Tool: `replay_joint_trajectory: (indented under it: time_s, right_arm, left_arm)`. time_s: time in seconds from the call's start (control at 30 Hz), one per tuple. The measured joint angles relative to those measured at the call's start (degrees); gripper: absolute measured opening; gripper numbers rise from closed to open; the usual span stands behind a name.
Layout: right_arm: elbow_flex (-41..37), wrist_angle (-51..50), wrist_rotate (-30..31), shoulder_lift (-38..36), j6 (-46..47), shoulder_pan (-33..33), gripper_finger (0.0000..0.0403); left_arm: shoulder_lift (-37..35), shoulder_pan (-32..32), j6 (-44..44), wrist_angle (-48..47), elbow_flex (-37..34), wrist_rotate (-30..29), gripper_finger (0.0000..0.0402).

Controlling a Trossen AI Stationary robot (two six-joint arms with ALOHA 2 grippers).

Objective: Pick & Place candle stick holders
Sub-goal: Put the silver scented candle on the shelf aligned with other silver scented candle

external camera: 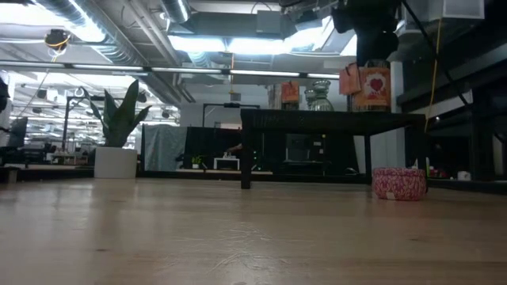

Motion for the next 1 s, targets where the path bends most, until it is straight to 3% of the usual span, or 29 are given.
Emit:
replay_joint_trajectory:
  time_s: [0.73, 1.0]
  right_arm:
    - [-0.1, 0.6, 1.7, 0.0, -1.3, 0.0, 0.0374]
    - [-0.3, 0.2, 4.5, 0.2, -1.2, -0.1, 0.0398]
  left_arm:
    - [0.0, 0.0, 0.0, 0.0, 0.0, 0.0, 0.0180]
    - [0.0, 0.0, 0.0, 0.0, 0.0, 0.0, 0.0180]
